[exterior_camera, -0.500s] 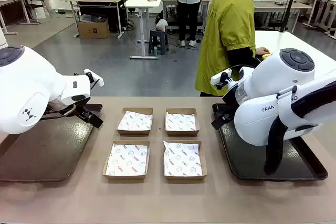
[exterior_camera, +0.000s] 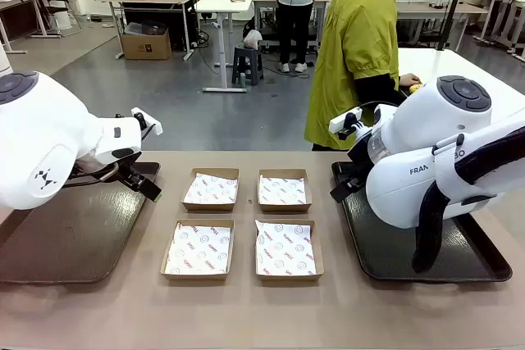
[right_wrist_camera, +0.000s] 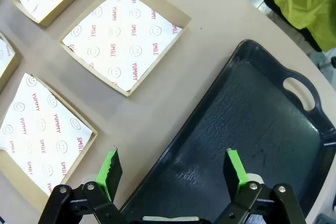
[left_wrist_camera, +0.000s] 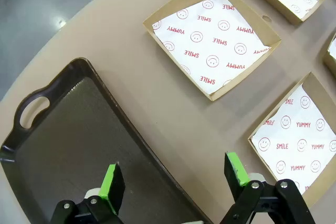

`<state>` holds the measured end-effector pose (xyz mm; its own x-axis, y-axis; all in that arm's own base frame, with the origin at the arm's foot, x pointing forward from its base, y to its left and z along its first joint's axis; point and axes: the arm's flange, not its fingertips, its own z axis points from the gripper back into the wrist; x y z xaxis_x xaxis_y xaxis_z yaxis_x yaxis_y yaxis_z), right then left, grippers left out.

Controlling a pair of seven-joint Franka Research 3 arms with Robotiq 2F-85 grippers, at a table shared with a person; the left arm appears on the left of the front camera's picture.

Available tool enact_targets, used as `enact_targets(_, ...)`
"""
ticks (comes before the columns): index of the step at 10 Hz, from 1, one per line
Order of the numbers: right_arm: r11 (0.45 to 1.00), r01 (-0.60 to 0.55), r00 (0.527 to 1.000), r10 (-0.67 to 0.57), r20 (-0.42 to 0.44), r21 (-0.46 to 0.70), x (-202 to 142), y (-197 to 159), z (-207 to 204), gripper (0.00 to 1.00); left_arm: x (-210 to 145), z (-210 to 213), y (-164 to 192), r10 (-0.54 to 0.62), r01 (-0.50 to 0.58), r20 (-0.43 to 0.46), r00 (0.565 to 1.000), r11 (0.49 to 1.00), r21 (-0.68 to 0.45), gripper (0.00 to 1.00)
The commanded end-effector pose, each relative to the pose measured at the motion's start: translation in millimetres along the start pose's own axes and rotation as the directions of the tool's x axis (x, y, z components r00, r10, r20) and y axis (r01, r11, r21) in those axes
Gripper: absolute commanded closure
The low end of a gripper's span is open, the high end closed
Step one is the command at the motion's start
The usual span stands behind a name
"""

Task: Individually package the donuts and arrange them on the tray.
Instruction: Pick up one Paper togo box.

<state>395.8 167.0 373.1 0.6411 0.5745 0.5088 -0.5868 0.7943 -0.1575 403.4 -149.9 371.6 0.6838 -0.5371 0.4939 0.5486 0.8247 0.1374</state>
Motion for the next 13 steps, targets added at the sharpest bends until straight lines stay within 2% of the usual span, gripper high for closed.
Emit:
enact_targets(1,1.0,0.0,1.0,0.0,0.0,0.0,0,0,0,0.0,0,0,0,0.0,0.0,0.0,1.0,1.0,0.0,0.0)
enact_targets(7,1.0,0.0,1.0,0.0,0.0,0.0,0,0,0,0.0,0,0,0,0.0,0.0,0.0,1.0,1.0,0.0,0.0)
enact_targets(8,0.999,0.002,0.999,-0.004,-0.034,-0.046,-13,7,10,0.0,-18,11,-5,-0.032,0.031,-0.034,0.999,0.999,-0.023,0.0)
enact_targets(10,1.0,-0.012,0.994,0.01,-0.105,-0.014,-48,24,41,0.0,-60,47,-13,-0.115,0.114,-0.097,0.989,0.993,-0.015,0.0)
enact_targets(13,0.997,-0.082,0.975,0.081,-0.207,0.002,-105,51,100,0.0,-117,101,-15,-0.15,0.146,-0.116,0.982,0.988,-0.042,0.0)
